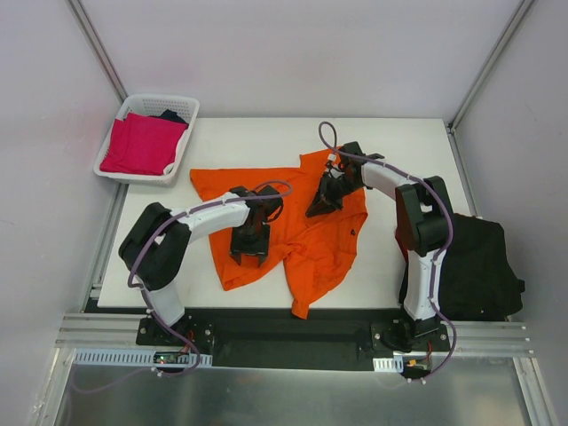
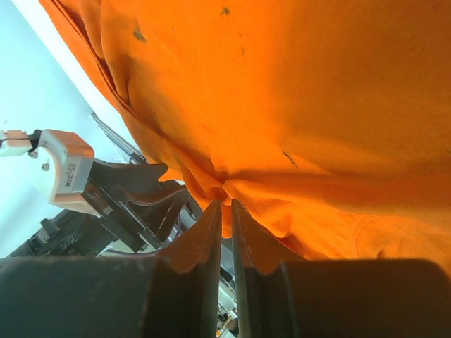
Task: Fold and stack the t-shirts
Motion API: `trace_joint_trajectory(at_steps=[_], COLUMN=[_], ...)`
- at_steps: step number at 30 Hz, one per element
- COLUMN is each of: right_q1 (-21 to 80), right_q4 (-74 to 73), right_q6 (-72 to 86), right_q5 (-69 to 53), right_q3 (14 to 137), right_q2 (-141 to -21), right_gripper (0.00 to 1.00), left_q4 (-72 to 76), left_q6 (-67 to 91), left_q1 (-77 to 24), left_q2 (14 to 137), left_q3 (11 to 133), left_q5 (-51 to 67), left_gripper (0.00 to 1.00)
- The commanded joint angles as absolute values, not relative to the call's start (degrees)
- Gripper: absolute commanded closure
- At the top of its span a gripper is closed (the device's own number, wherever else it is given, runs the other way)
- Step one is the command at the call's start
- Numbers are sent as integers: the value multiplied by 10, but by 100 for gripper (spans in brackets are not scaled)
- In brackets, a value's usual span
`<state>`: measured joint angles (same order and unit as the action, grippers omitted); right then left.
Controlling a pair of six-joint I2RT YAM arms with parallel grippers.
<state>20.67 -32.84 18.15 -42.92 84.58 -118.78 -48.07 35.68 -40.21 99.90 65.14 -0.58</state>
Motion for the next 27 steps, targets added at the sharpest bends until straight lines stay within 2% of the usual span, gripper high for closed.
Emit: trace_joint_trajectory(at_steps=[1, 13, 27], right_q1=[209, 210, 210], right_q4=[-337, -335, -335], right_q6=[166, 170, 170], right_q5=[-436, -439, -439], right_q3=[844, 845, 848], right_q2=[-1177, -1184, -1185], right_gripper=[86, 87, 87], left_q4=[-471, -459, -478], left_q6=[344, 367, 359], left_q1=[-413, -430, -430], left_q2=[1003, 982, 991], left_q3=[638, 578, 642], left_q5=[-1, -9, -25], left_gripper=[46, 48, 51])
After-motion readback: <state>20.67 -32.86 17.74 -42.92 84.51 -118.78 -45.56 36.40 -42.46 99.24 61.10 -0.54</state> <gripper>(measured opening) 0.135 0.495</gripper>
